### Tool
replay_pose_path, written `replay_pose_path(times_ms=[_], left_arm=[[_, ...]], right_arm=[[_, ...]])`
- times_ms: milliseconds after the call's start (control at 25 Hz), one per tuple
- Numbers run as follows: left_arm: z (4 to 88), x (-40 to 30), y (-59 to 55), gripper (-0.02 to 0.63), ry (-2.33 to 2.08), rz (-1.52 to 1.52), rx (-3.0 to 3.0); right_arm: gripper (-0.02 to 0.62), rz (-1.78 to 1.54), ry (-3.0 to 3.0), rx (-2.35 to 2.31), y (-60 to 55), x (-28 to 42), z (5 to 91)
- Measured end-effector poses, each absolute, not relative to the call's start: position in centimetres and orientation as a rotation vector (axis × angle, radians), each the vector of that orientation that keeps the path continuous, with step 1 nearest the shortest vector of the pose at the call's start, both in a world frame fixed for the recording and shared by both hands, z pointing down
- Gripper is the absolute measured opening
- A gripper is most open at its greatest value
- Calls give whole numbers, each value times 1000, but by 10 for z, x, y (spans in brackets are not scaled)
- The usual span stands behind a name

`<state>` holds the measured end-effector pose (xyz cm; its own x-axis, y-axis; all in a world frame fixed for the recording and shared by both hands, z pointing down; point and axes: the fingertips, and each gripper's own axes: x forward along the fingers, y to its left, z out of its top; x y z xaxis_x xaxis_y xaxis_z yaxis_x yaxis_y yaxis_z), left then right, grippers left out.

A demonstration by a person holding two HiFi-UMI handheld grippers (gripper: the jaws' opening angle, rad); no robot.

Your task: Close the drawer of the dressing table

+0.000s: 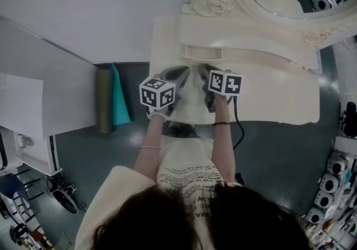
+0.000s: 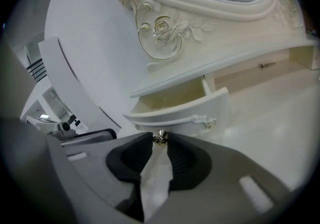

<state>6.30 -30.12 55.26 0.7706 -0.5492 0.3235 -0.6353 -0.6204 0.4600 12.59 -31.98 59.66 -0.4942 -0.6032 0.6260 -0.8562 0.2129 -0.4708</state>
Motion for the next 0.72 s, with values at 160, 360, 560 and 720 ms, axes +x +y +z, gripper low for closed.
replay_pose_path(times_ms=[160, 360, 560, 720], left_arm=[[553, 64, -305, 5, -887, 199, 2398], [553, 64, -309, 5, -889, 197, 2397], [552, 63, -314, 5, -900, 194, 2396], [551, 63, -318, 5, -909, 191, 2393]], right_arm=[[100, 1162, -2185, 1371, -324, 127, 596], [100, 1160, -2188, 1371, -328, 128, 596], [100, 1159, -2192, 1372, -334, 129, 594], [100, 1156, -2196, 1367, -338, 129, 594]])
